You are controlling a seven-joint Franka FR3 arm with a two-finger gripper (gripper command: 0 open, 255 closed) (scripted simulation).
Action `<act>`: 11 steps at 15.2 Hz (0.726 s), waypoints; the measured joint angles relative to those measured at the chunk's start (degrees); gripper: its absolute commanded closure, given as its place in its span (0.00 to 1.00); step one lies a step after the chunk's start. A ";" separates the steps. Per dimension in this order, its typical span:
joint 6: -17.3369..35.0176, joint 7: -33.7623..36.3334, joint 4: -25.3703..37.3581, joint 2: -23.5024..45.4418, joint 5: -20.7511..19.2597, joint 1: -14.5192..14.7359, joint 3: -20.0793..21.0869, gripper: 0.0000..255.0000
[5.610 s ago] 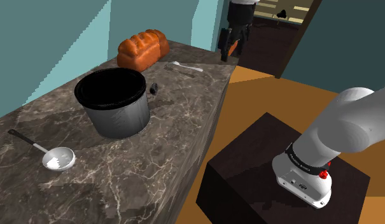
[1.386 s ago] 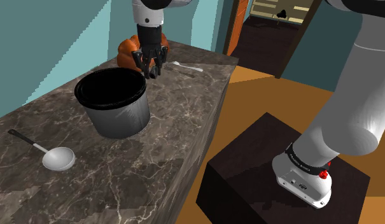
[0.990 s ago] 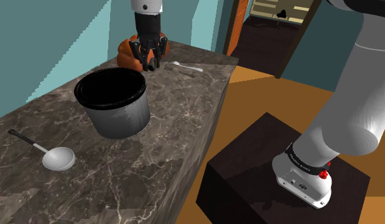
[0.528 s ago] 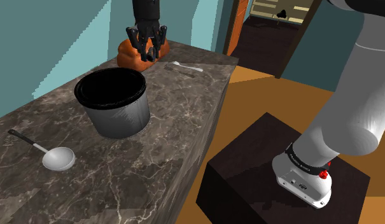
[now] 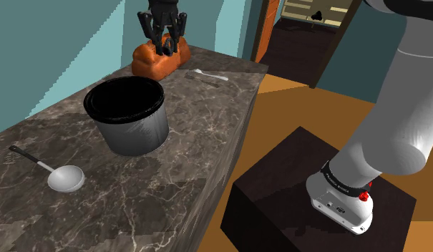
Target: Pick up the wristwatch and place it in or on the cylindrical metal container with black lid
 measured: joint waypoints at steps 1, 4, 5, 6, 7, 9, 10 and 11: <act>-0.73 0.06 0.68 -0.05 0.01 0.01 0.01 1.00; -3.55 0.57 4.39 0.82 -0.25 0.34 0.11 1.00; -4.24 0.57 5.18 0.94 -0.28 0.33 0.09 1.00; -4.59 1.18 5.81 1.15 -0.39 0.77 0.28 1.00; -4.62 2.12 6.15 1.38 -0.52 1.45 0.60 1.00; -4.75 4.18 7.01 1.94 -0.83 2.95 1.27 1.00; -4.99 5.64 8.48 3.03 -1.26 4.14 1.70 1.00; -5.37 7.06 10.43 4.53 -1.81 5.38 2.07 1.00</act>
